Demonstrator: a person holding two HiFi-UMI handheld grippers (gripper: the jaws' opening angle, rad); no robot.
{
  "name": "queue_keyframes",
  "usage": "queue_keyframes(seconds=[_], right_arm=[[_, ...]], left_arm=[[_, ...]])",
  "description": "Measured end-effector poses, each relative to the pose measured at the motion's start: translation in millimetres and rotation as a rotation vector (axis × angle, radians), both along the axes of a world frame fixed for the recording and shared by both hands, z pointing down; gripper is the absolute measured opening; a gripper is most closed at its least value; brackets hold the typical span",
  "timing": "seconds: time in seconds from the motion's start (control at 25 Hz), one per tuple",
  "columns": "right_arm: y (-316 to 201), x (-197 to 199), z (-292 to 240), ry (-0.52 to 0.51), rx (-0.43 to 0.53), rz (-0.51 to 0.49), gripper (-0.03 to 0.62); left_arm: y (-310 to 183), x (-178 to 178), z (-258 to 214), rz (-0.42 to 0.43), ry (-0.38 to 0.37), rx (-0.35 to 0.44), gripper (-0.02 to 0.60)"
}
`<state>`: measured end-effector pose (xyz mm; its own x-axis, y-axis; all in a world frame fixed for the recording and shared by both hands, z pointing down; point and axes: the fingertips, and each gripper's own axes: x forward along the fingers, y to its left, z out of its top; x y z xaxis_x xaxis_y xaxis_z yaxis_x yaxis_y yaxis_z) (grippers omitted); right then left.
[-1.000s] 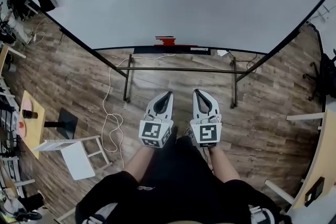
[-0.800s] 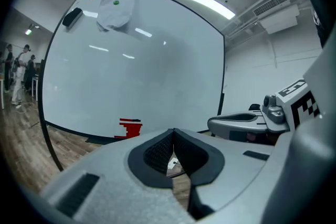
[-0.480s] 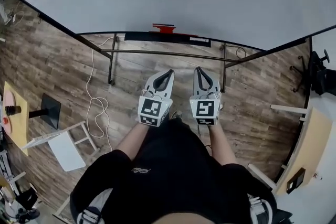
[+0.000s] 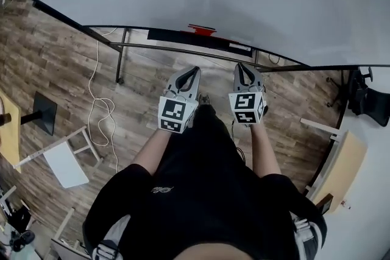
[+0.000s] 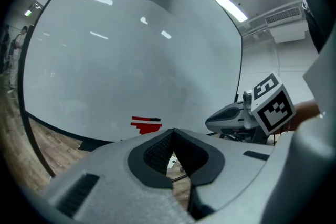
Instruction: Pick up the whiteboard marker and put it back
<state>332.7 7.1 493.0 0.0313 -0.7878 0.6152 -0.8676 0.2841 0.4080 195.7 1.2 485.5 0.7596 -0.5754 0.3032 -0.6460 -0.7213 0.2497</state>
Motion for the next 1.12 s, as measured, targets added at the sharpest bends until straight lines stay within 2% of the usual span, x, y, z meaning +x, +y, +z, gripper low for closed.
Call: queue_keyframes(seconds=[0.08,0.2,0.28,0.48,0.72,0.76,0.8,0.84,1.12], right_arm=[[-14,7,14,0.072,-0.045,-0.04,0.005],[-30,20,37,0.24,-0.103,-0.123,0.005],[-39,27,53,0.303,-0.137,-0.179,0.005],[-52,44,88,0.342,-0.233,-0.258,0.006],[-64,61,118,0.411,-0.262,-0.357,0.008],[-65,63,124,0.413,-0.276,-0.372,0.029],[-66,64,128,0.415,-0.288,-0.386,0.08],[-67,66,132,0.417,-0.299,-0.4,0.089],[-75,67,152,0.455,-0.338,-0.464,0.086]], left_arm=[[-7,-7,11,-0.025,-0.014,-0.018,0.008],[-14,-14,19,-0.081,-0.031,-0.028,0.008],[-17,-18,25,-0.135,-0.043,-0.047,0.008],[-16,-6,41,-0.188,-0.058,-0.105,0.008],[-8,17,54,-0.249,-0.089,-0.135,0.008],[-7,20,54,-0.262,-0.092,-0.136,0.008],[-6,21,54,-0.278,-0.095,-0.137,0.008],[-4,22,54,-0.296,-0.097,-0.139,0.008],[1,16,58,-0.403,-0.127,-0.16,0.008]])
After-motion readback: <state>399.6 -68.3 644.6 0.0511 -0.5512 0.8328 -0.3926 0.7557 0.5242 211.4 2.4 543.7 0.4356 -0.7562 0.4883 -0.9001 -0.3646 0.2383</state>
